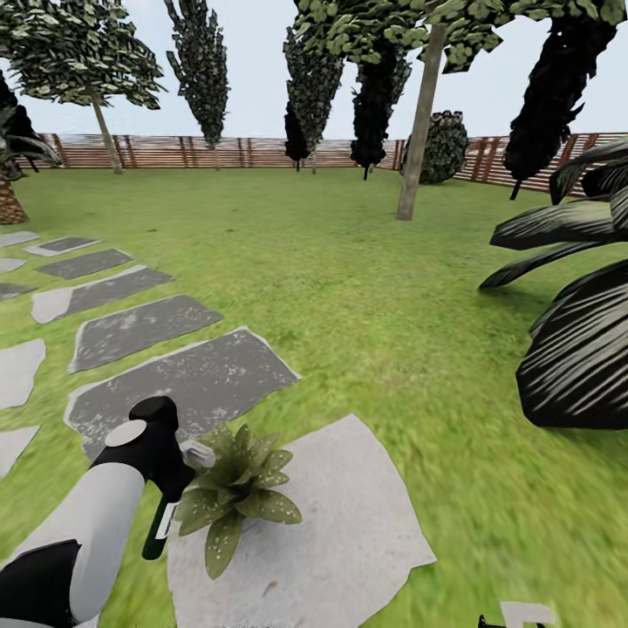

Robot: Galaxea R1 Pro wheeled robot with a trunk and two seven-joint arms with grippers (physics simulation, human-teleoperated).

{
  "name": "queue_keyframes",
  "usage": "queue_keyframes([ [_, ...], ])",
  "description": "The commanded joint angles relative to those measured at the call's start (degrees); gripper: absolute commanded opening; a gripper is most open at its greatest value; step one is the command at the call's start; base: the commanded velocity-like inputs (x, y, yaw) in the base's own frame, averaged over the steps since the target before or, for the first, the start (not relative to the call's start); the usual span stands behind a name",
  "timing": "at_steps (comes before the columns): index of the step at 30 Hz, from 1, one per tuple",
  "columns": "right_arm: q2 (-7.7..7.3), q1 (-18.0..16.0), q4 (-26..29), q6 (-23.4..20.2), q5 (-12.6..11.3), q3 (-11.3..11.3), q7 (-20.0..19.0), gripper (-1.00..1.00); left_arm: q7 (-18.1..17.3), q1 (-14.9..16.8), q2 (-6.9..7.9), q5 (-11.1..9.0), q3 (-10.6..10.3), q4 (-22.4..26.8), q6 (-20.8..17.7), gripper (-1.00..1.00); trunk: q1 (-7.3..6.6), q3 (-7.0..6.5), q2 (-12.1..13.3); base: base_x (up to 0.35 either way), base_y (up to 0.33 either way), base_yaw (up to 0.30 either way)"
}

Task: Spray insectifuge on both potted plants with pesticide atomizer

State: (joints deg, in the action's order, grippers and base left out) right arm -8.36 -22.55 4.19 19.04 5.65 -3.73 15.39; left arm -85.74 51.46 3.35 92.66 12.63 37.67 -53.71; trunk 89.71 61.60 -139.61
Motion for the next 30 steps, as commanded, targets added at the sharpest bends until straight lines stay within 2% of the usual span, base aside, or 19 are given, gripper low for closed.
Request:
queue_keyframes([
  [1,0.01,0.0,-0.1,0.1,0.6,-0.4,0.2,1.0,-0.6,0.0,-0.03,0.6,0.2,0.0,-0.6,-1.0,-0.01,0.05,0.0,0.0,0.0,0.277],
  [9,0.01,0.0,-0.1,0.1,0.6,-0.3,0.2,1.0,-0.5,-0.6,-0.16,0.6,0.1,0.0,-0.6,-1.0,-0.01,0.05,0.0,-0.026,-0.011,0.277],
  [14,0.04,0.0,-0.1,0.1,0.6,-0.3,0.2,1.0,-0.2,-1.0,-0.02,0.6,0.2,0.0,-0.3,-1.0,-0.01,0.05,0.0,-0.246,-0.163,0.277],
  [21,0.21,0.0,-0.1,0.1,0.6,-0.3,0.1,1.0,0.4,-7.5,0.71,-0.1,0.8,0.1,0.2,-1.0,-0.01,0.05,0.0,-0.282,-0.154,0.277],
  [24,0.26,0.0,-0.1,0.1,0.6,-0.3,0.1,1.0,1.0,-8.4,1.65,-0.6,1.2,0.1,0.2,-1.0,-0.01,0.05,0.0,-0.316,-0.037,0.277],
  [27,0.32,0.0,-0.1,0.1,0.7,-0.3,0.1,1.0,1.8,-9.4,3.1,-3.4,2.9,0.0,0.3,-1.0,-0.01,0.05,0.0,-0.325,-0.007,0.277],
  [29,0.35,0.0,-0.1,0.1,0.7,-0.3,0.0,1.0,4.2,-11.2,4.29,-6.9,4.3,0.1,0.7,-1.0,-0.01,0.05,0.0,-0.279,-0.002,0.277],
  [30,0.35,0.0,-0.1,0.1,0.7,-0.3,0.0,1.0,6.6,-12.0,4.72,-9.9,5.3,0.0,2.0,-1.0,-0.01,0.05,0.0,-0.228,-0.001,0.277],
])
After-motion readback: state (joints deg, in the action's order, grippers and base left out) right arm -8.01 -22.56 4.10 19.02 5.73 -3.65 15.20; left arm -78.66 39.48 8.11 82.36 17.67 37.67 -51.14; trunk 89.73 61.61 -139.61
